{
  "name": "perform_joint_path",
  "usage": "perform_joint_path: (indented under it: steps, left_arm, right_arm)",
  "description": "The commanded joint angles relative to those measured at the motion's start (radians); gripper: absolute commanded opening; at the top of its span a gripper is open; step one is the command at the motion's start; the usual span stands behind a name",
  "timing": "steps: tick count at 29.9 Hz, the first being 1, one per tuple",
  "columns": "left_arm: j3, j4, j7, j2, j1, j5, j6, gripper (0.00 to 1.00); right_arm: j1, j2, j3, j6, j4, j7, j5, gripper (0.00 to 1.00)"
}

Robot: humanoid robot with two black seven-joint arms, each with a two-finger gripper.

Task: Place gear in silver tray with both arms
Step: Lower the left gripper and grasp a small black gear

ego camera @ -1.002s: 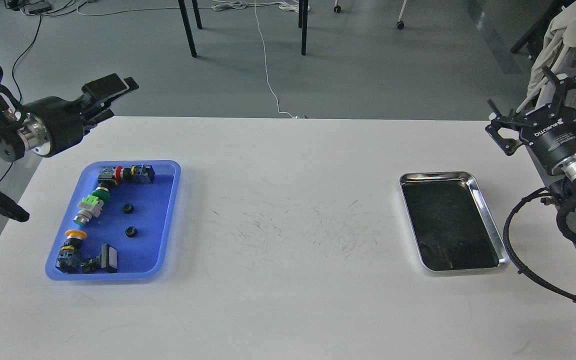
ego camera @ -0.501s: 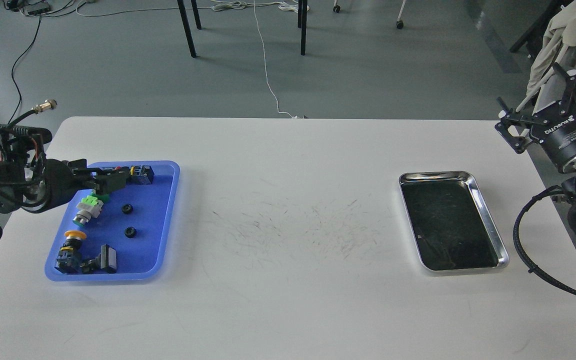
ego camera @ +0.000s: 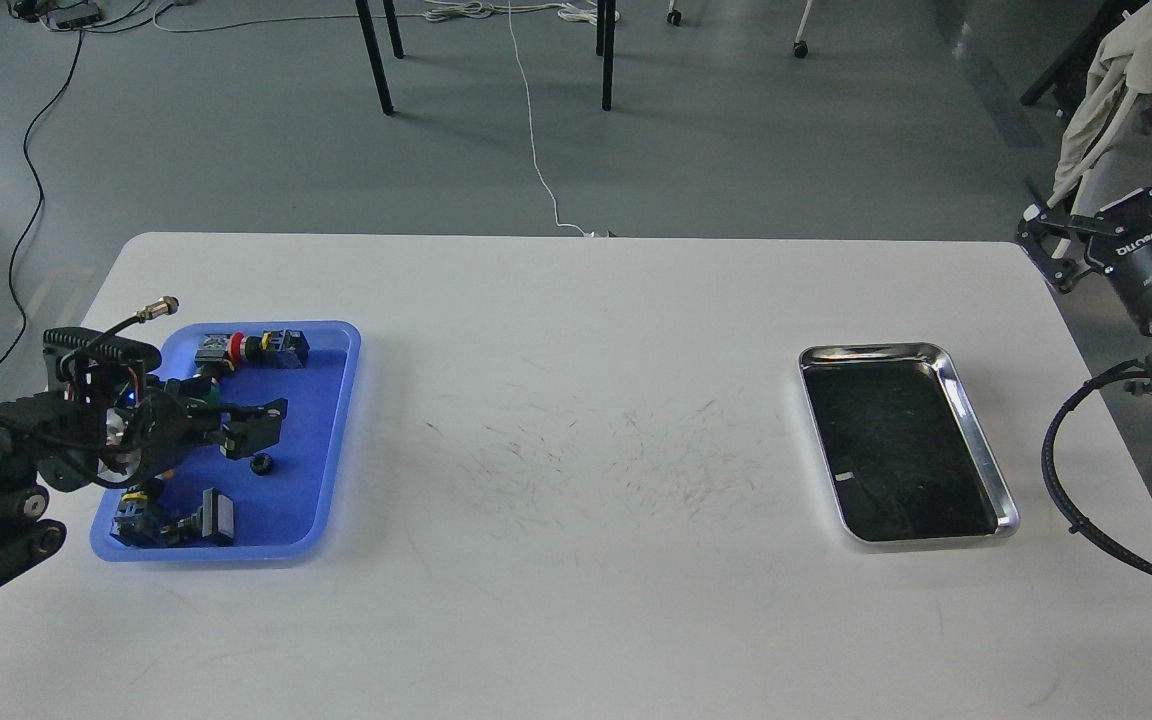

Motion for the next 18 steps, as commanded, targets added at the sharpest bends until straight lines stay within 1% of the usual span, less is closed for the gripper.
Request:
perform_joint_path:
  steps: [1, 4, 7, 9, 14, 18]
  left_arm:
    - [0.000, 0.062, -0.026, -0.047, 0.001, 0.029, 0.024, 0.95]
    - [0.000, 0.095, -0.031, -0.067, 0.002, 0.029, 0.030, 0.93]
    - [0.000, 0.131, -0.048, -0.088, 0.002, 0.029, 0.032, 0.92]
    - [0.000, 0.148, -0.051, -0.099, 0.002, 0.029, 0.033, 0.91]
    - [0.000, 0.171, -0.057, -0.105, 0.002, 0.030, 0.033, 0.84]
    - [0.002, 0.178, -0.061, -0.107, 0.002, 0.030, 0.033, 0.76]
  right_arm:
    - [0.000, -0.001, 0.002, -0.001, 0.000, 0.002, 0.000, 0.98]
    - [0.000, -0.003, 0.005, -0.001, 0.000, 0.004, 0.000, 0.98]
    - [0.002, -0.001, 0.009, -0.002, 0.000, 0.004, 0.000, 0.99]
    - [0.002, -0.001, 0.009, -0.002, 0.000, 0.004, 0.000, 0.98]
    - [0.009, -0.001, 0.009, -0.002, 0.000, 0.004, 0.000, 0.98]
    - [0.009, -0.001, 0.009, -0.002, 0.002, 0.004, 0.000, 0.98]
